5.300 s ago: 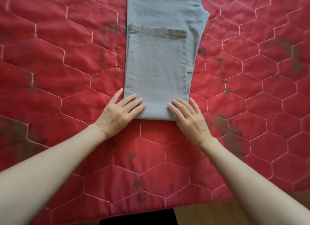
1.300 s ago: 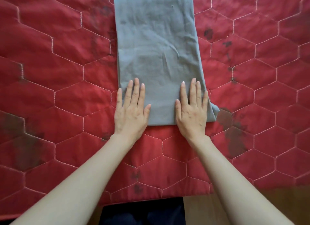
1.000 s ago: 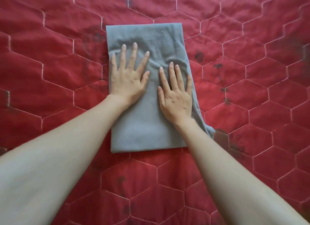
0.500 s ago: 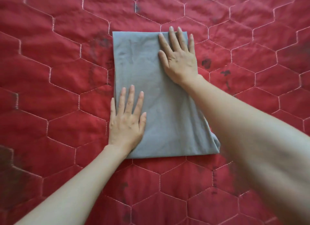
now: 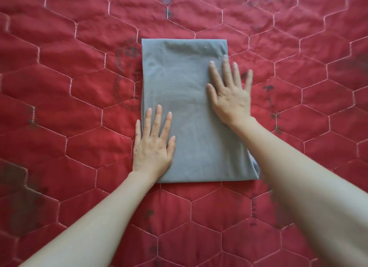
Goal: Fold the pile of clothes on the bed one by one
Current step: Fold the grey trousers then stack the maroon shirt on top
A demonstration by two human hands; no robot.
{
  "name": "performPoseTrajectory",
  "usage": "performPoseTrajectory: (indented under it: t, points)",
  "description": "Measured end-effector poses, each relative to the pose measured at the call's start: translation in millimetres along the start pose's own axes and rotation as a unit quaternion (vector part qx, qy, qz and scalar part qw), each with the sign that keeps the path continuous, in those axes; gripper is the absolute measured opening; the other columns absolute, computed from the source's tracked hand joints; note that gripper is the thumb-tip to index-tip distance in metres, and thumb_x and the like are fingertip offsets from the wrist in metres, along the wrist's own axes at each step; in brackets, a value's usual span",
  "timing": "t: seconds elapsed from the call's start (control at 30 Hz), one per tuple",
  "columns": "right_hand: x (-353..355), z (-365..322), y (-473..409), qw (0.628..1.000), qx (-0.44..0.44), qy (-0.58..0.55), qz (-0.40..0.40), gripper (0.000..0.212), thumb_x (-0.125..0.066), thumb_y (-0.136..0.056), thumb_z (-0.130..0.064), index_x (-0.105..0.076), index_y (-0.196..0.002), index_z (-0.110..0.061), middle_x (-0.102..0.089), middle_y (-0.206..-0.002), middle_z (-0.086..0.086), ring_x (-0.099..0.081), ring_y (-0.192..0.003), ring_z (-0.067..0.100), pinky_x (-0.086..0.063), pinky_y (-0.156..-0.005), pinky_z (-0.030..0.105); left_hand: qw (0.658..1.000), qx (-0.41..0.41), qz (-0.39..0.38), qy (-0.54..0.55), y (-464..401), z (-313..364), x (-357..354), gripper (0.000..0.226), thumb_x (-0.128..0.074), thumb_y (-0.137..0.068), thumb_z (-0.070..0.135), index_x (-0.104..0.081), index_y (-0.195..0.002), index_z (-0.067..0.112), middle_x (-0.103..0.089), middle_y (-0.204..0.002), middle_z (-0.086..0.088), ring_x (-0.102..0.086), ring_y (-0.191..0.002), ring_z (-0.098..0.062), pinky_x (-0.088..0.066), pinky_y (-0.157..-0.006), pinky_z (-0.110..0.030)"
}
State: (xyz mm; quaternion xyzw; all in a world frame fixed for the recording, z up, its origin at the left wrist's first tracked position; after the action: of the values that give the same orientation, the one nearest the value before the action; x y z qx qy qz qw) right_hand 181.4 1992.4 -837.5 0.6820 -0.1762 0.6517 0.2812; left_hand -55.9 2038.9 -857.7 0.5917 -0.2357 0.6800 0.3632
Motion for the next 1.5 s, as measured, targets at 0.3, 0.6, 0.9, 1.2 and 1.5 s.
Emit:
performPoseTrajectory:
  t: [0.3, 0.6, 0.9, 1.2, 1.5]
  points:
    - [-14.0, -58.0, 121.6, 0.993, 0.063, -0.056, 0.085, 0.049, -0.033, -0.102, -0.039, -0.037, -0.148, -0.022, -0.027, -0.157, 0.013, -0.022, -0.146, 0.028, -0.016, -0.116, 0.059, 0.999, 0.009, -0.039, 0.004, -0.8, -4.1, -1.5, 0.062, -0.021, -0.097, 0.043, -0.008, -0.154, 0.021, 0.006, -0.162, -0.005, 0.012, -0.148, -0.023, -0.003, -0.119, -0.052]
    - [-47.3, -6.5, 165.3, 0.976, -0.179, -0.062, 0.107, 0.050, -0.030, -0.100, -0.036, -0.036, -0.149, -0.024, -0.035, -0.154, 0.011, -0.035, -0.141, 0.026, -0.024, -0.115, 0.046, 0.989, -0.134, -0.023, -0.066, -42.4, 3.4, 12.0, 0.059, -0.023, -0.096, 0.045, -0.022, -0.152, 0.027, -0.013, -0.161, -0.007, -0.007, -0.148, -0.036, -0.001, -0.115, -0.058]
    - [-43.4, -6.9, 165.5, 0.974, -0.176, -0.078, 0.122, 0.051, -0.033, -0.099, -0.035, -0.037, -0.148, -0.022, -0.033, -0.154, 0.015, -0.033, -0.142, 0.028, -0.021, -0.116, 0.048, 0.954, -0.225, -0.118, -0.158, -244.4, 19.4, 50.7, 0.070, 0.004, -0.080, 0.075, 0.012, -0.145, 0.052, 0.003, -0.162, -0.007, -0.004, -0.145, -0.042, -0.006, -0.112, -0.063]
    - [-36.5, -57.9, 211.9, 0.900, -0.360, -0.194, 0.149, 0.061, -0.044, -0.096, -0.029, -0.026, -0.151, -0.010, -0.006, -0.157, 0.028, -0.012, -0.146, 0.042, -0.022, -0.117, 0.051, 0.965, -0.221, -0.106, -0.097, -238.1, -13.4, 60.7, 0.063, -0.012, -0.086, 0.068, -0.012, -0.147, 0.052, -0.040, -0.108, -0.018, -0.049, -0.092, -0.038, -0.043, -0.079, -0.047]
    - [-33.3, -49.3, 206.9, 0.939, -0.253, -0.222, 0.064, 0.056, -0.051, -0.098, -0.024, -0.033, -0.150, -0.017, -0.010, -0.160, 0.017, -0.015, -0.146, 0.041, -0.019, -0.119, 0.043, 0.991, 0.123, -0.018, 0.051, -56.7, -75.0, 48.1, 0.055, -0.035, -0.099, 0.049, -0.017, -0.150, 0.042, -0.040, -0.114, -0.024, -0.048, -0.098, -0.043, -0.041, -0.085, -0.053]
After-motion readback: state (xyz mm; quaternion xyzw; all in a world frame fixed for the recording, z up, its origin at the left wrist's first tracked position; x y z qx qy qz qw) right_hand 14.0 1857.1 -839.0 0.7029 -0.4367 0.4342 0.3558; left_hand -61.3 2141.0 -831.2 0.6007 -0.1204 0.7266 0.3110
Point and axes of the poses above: each hand's wrist, its own y-axis away from the middle knuckle, its own x-axis out of the back of the hand, z = x × y, the point moved 2 cm from there along -y, towards the middle knuckle
